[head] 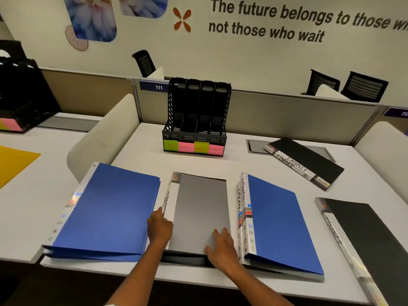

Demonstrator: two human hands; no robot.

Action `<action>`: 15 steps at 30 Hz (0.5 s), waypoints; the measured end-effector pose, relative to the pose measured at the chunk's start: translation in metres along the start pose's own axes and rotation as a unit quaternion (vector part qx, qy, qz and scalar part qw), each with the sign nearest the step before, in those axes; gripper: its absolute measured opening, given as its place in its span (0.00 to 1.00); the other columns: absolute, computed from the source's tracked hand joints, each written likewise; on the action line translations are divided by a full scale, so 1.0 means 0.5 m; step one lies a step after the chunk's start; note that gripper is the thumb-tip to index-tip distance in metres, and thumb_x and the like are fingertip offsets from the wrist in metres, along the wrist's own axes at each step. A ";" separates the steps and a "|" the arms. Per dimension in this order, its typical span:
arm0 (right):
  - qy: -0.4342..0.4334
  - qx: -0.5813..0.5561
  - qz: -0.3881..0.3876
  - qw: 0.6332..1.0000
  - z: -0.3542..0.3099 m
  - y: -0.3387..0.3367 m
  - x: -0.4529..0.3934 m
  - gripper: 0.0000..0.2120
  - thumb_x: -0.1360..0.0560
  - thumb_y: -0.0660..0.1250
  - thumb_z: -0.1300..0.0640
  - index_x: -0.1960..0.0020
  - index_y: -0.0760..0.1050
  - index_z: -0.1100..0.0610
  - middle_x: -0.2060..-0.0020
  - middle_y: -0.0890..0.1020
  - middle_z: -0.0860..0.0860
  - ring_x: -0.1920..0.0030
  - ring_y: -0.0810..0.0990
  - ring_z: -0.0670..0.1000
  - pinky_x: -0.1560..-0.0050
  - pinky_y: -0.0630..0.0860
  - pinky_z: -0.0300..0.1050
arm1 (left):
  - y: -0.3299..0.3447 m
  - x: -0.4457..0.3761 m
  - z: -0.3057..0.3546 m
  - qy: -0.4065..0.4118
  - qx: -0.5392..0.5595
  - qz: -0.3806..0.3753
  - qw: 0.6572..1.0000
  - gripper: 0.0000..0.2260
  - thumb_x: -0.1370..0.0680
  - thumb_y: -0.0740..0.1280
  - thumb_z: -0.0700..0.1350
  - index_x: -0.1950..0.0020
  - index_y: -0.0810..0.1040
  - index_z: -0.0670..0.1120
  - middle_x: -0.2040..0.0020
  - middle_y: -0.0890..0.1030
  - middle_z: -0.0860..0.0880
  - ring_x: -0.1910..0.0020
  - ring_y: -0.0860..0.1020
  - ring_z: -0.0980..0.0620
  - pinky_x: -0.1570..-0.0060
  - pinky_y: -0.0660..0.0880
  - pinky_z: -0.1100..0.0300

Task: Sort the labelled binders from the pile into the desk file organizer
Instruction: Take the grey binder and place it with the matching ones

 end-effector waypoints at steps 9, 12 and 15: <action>-0.101 0.019 0.214 0.971 -0.028 -0.206 -0.012 0.35 0.22 0.55 0.36 0.22 0.41 0.45 0.22 0.39 0.48 0.22 0.40 0.51 0.23 0.50 0.52 | 0.067 0.012 0.199 0.153 -0.017 0.003 0.988 0.27 0.19 0.61 0.45 0.22 0.57 0.43 0.23 0.61 0.42 0.23 0.59 0.43 0.26 0.59 0.49; -0.088 0.038 0.245 0.965 0.035 -0.279 -0.031 0.37 0.22 0.56 0.36 0.22 0.41 0.46 0.22 0.40 0.50 0.22 0.39 0.53 0.24 0.44 0.53 | 0.119 0.022 0.271 0.202 -0.028 -0.018 0.979 0.29 0.19 0.62 0.47 0.21 0.54 0.44 0.21 0.58 0.44 0.22 0.55 0.44 0.24 0.56 0.49; -0.061 0.048 0.245 0.966 0.121 -0.327 -0.051 0.39 0.23 0.58 0.36 0.22 0.38 0.46 0.22 0.37 0.50 0.22 0.36 0.53 0.24 0.42 0.55 | 0.184 0.046 0.342 0.248 -0.038 -0.045 0.967 0.31 0.19 0.63 0.50 0.21 0.53 0.45 0.21 0.55 0.45 0.21 0.53 0.45 0.24 0.53 0.49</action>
Point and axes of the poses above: each hand's wrist, its own x-axis away from the middle knuckle, its own y-axis out of the palm, z = x × y, the point moved 10 cm from there along -x, towards the middle knuckle
